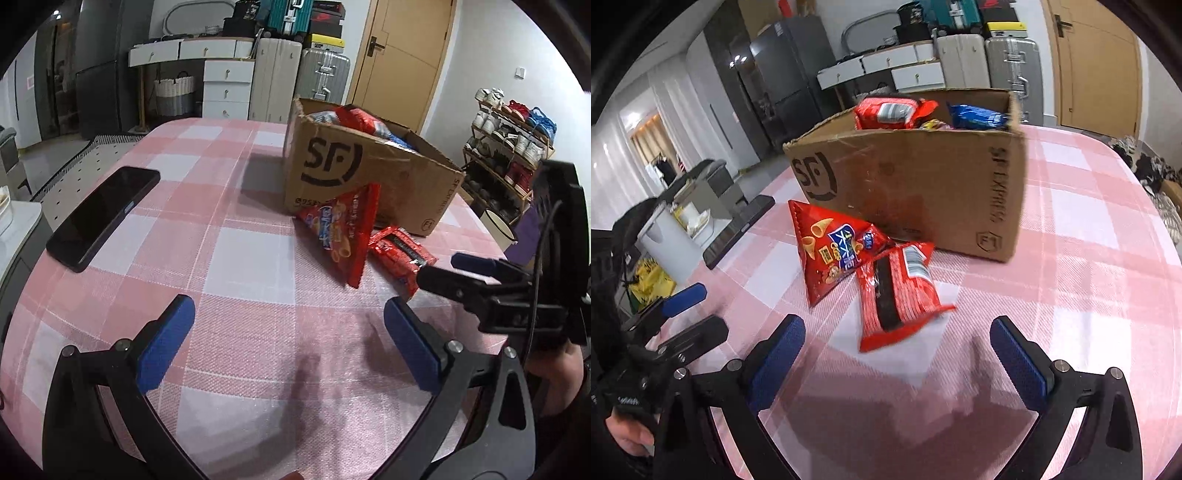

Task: Organize snacks
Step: 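Grasp the black-striped red wafer pack with the right gripper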

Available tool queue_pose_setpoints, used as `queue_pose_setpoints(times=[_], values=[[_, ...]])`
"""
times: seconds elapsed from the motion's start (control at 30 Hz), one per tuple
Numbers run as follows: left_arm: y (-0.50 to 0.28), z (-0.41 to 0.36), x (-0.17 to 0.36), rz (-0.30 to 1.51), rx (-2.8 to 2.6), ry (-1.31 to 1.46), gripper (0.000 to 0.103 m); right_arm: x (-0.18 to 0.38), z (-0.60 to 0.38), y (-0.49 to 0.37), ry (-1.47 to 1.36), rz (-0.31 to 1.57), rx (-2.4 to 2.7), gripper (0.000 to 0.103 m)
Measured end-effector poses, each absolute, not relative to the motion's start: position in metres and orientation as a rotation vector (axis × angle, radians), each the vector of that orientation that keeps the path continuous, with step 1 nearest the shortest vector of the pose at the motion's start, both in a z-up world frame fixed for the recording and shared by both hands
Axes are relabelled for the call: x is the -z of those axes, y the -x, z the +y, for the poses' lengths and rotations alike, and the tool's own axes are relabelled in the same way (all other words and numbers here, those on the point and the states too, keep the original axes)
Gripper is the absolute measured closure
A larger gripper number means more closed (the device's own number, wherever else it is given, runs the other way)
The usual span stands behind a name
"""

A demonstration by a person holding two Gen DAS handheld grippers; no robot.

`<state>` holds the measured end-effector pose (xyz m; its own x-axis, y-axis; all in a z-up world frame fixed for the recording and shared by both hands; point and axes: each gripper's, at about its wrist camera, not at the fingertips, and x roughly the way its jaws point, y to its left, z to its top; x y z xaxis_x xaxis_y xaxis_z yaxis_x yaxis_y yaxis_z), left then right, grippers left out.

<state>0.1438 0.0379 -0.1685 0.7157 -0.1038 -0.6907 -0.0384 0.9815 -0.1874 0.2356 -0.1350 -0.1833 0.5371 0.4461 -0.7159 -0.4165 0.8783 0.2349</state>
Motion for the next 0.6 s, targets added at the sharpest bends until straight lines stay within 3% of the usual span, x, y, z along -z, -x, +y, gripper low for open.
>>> queue_pose_setpoints(times=[0.2, 0.3, 0.5, 0.6], values=[[-0.145, 0.052, 0.174, 0.789, 0.012, 0.233, 0.001, 0.182, -0.115, -0.252, 0.039, 0.873, -0.512, 0.004], [-0.145, 0.059, 0.177, 0.802, -0.008, 0.248, 0.001, 0.187, -0.108, -0.259, 0.054, 0.909, -0.514, 0.024], [-0.144, 0.068, 0.179, 0.809, -0.016, 0.279, 0.001, 0.198, -0.101, -0.263, 0.081, 0.939, -0.502, 0.032], [-0.141, 0.068, 0.178, 0.807, -0.016, 0.287, 0.001, 0.199, -0.100, -0.261, 0.117, 0.933, -0.472, 0.051]])
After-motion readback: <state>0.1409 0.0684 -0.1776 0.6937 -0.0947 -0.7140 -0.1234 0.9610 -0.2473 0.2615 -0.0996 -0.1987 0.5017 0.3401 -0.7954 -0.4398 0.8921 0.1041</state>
